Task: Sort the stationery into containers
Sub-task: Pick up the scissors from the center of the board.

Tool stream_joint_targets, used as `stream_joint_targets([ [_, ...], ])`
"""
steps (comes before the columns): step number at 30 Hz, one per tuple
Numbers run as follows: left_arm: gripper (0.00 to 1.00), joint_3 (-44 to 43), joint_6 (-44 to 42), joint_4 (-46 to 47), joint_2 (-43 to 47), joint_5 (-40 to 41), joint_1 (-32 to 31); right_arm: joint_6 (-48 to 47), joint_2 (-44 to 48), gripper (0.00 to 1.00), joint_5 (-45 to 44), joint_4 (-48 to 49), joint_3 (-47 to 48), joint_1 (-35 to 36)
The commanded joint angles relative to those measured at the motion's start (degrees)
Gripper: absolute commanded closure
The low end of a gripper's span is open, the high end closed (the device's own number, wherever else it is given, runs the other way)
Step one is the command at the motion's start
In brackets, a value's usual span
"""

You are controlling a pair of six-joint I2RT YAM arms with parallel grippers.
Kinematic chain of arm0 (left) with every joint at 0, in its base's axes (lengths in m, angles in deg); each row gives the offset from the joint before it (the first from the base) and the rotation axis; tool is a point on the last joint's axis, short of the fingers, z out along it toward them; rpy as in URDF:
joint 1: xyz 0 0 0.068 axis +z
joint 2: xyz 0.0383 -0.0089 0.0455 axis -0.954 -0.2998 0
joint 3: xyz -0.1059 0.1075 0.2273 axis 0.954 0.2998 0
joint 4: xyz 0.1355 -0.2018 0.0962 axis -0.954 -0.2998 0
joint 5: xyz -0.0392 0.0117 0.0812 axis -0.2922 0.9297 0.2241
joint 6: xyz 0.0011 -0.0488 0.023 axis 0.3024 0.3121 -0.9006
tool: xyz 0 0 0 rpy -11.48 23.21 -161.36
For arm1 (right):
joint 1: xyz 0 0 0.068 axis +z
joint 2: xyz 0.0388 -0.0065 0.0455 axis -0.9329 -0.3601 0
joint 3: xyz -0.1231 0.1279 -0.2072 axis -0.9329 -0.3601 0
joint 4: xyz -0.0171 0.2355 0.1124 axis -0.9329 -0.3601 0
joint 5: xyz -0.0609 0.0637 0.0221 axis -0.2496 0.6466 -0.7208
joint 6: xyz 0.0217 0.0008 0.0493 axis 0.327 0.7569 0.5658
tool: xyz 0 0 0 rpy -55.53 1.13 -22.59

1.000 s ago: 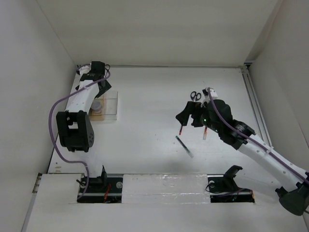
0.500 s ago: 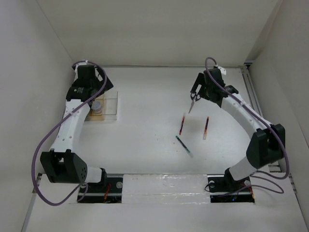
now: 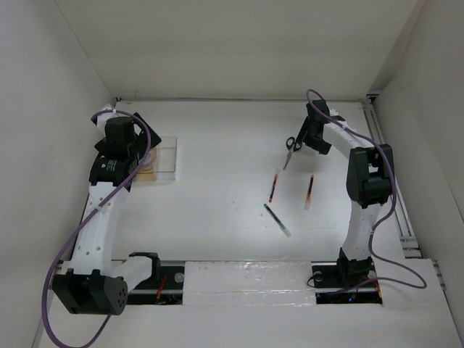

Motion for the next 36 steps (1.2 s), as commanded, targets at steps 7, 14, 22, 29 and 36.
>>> stream_joint_targets([
  [7, 0.0, 0.25, -2.31, 3.04, -0.38, -4.55, -0.6, -2.96, -4.93, 0.19, 0.84, -0.12, 6.79, -1.23],
  [14, 0.0, 0.25, -2.83, 3.04, -0.91, -5.69, -0.6, -4.8, -7.4, 0.23, -0.56, -1.61, 9.08, -1.24],
  [22, 0.0, 0.25, -2.83, 3.04, -0.91, -5.69, -0.6, -7.18, -10.12, 0.31, -1.09, -6.62, 14.52, -0.19],
  [29, 0.0, 0.25, -3.36, 3.56, -0.91, -6.74, -0.6, -8.32, -10.74, 0.74, 3.03, -7.15, 14.53, -0.19],
  [36, 0.0, 0.78, -3.89, 3.57, -0.91, -6.74, -0.6, -9.64, -10.74, 0.73, 9.45, -6.1, 14.0, -1.76],
])
